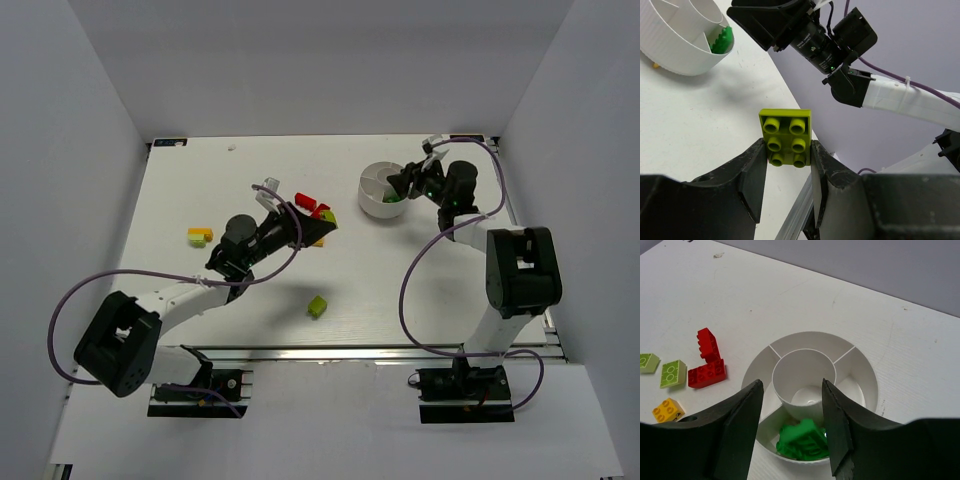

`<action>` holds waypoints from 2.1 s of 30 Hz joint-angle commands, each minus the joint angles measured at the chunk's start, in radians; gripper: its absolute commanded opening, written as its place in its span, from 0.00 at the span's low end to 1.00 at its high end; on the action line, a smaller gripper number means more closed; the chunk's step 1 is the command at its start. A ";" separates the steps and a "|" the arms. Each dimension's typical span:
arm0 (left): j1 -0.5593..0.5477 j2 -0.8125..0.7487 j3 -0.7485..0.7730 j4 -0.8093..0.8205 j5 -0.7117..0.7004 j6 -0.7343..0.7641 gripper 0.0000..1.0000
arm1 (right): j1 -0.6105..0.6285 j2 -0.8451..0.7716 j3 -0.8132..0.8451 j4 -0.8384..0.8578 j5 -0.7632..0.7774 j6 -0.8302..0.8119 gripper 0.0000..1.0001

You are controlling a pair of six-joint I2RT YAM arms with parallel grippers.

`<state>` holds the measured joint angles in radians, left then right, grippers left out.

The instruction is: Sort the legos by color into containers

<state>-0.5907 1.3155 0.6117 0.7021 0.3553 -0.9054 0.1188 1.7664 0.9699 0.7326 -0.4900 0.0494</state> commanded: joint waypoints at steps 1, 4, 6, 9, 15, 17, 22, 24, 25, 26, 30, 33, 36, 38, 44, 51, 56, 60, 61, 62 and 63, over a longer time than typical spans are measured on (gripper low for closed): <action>0.000 0.013 0.062 -0.019 0.008 0.019 0.00 | -0.018 -0.065 -0.003 0.047 -0.007 0.001 0.56; -0.001 0.051 0.133 -0.096 0.008 0.055 0.00 | -0.036 -0.117 -0.008 0.018 -0.007 0.001 0.57; -0.008 0.098 0.186 -0.200 -0.001 0.106 0.00 | -0.048 -0.178 -0.008 -0.022 -0.024 -0.045 0.61; -0.018 0.161 0.304 -0.318 -0.022 0.157 0.00 | -0.059 -0.273 0.007 -0.170 -0.042 -0.234 0.89; -0.029 0.387 0.589 -0.493 -0.047 0.283 0.07 | -0.146 -0.296 0.186 -0.705 -0.440 -0.543 0.38; -0.029 0.479 0.660 -0.545 -0.061 0.306 0.08 | -0.166 -0.272 0.266 -1.002 -0.547 -0.626 0.00; -0.029 0.639 0.871 -0.633 -0.108 0.278 0.12 | -0.179 -0.379 0.149 -1.018 -0.582 -0.609 0.00; -0.029 0.695 0.916 -0.658 -0.124 0.252 0.15 | -0.179 -0.422 0.098 -1.010 -0.593 -0.609 0.00; -0.029 0.711 0.957 -0.664 -0.127 0.226 0.17 | -0.179 -0.418 0.105 -1.051 -0.602 -0.626 0.00; -0.029 0.726 0.976 -0.670 -0.131 0.209 0.17 | -0.177 -0.413 0.111 -1.102 -0.605 -0.637 0.00; -0.029 0.786 1.042 -0.647 -0.125 0.132 0.21 | -0.186 -0.417 0.087 -1.105 -0.608 -0.635 0.00; -0.029 0.814 1.068 -0.612 -0.110 0.070 0.23 | -0.189 -0.410 0.087 -1.101 -0.610 -0.623 0.00; -0.029 0.835 1.077 -0.575 -0.101 0.005 0.26 | -0.192 -0.406 0.081 -1.079 -0.613 -0.599 0.00; -0.029 0.849 1.082 -0.570 -0.102 -0.041 0.28 | -0.194 -0.404 0.073 -1.064 -0.613 -0.583 0.00; -0.032 0.886 1.122 -0.628 -0.134 -0.121 0.33 | -0.205 -0.407 0.053 -1.053 -0.619 -0.569 0.00; -0.034 0.916 1.183 -0.664 -0.150 -0.135 0.44 | -0.215 -0.416 0.046 -1.055 -0.634 -0.566 0.00; -0.035 0.919 1.195 -0.658 -0.160 -0.141 0.44 | -0.215 -0.421 0.039 -1.055 -0.641 -0.563 0.00; -0.037 0.921 1.203 -0.668 -0.167 -0.144 0.52 | -0.217 -0.421 0.035 -1.059 -0.647 -0.566 0.00; -0.037 0.921 1.203 -0.671 -0.167 -0.144 0.56 | -0.217 -0.421 0.035 -1.061 -0.647 -0.566 0.00; -0.037 0.920 1.208 -0.674 -0.167 -0.144 0.59 | -0.217 -0.423 0.035 -1.062 -0.651 -0.568 0.00; -0.037 0.923 1.211 -0.678 -0.167 -0.141 0.60 | -0.217 -0.423 0.035 -1.064 -0.656 -0.568 0.00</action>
<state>-0.6197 2.2612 1.7779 0.0353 0.2035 -1.0466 -0.0917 1.3731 1.0161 -0.3405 -1.1072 -0.5240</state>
